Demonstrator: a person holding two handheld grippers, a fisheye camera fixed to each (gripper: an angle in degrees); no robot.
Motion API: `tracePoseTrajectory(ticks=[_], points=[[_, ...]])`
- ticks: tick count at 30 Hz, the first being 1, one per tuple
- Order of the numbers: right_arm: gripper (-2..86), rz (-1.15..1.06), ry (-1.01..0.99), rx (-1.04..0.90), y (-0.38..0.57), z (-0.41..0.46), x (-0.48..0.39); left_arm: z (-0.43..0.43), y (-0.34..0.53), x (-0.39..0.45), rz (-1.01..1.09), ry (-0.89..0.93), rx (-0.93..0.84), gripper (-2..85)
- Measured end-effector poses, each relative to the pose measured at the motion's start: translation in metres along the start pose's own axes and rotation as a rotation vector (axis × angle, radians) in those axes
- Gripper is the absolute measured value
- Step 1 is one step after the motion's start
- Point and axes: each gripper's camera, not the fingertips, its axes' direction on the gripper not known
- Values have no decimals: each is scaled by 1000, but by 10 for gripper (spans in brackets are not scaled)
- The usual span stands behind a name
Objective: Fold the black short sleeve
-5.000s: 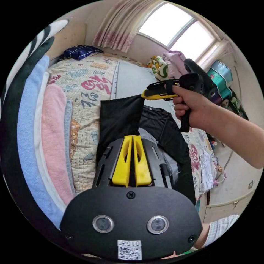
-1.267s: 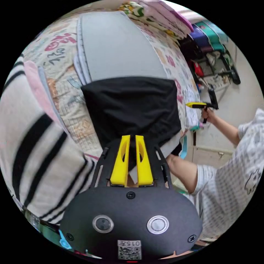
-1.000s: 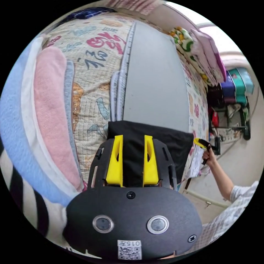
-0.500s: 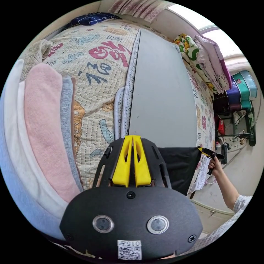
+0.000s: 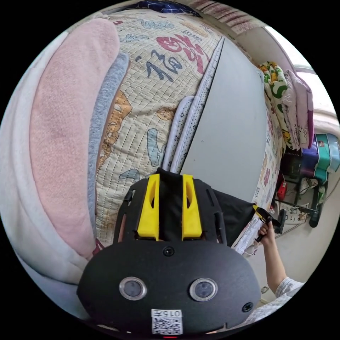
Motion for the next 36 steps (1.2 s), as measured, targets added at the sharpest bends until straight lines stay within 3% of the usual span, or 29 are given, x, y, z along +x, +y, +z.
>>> tracePoseTrajectory(ticks=[7, 14, 19, 21, 24, 32, 36], points=[[-4, 6, 18, 6, 6, 19, 15, -8, 14, -1, 52, -25, 31, 2], [-4, -14, 24, -5, 13, 39, 35, -22, 25, -7, -35, -88, 48, 38], [-4, 28, -4, 23, 43, 60, 62, -7, 32, -15, -121, 110, 5, 77], [-4, 36, -11, 20, 51, 65, 73, -5, 27, -14, -131, 55, 7, 53], [-4, 8, 22, 11, 65, 72, 83, -9, 18, -8, -86, 45, 15, 15], [1, 33, 51, 147, 112, 71, 129, -35, -7, 31, 23, 73, 73, 12], [10, -31, 179, 186, 206, 76, 133, -40, -17, 54, 67, 18, 48, 32]])
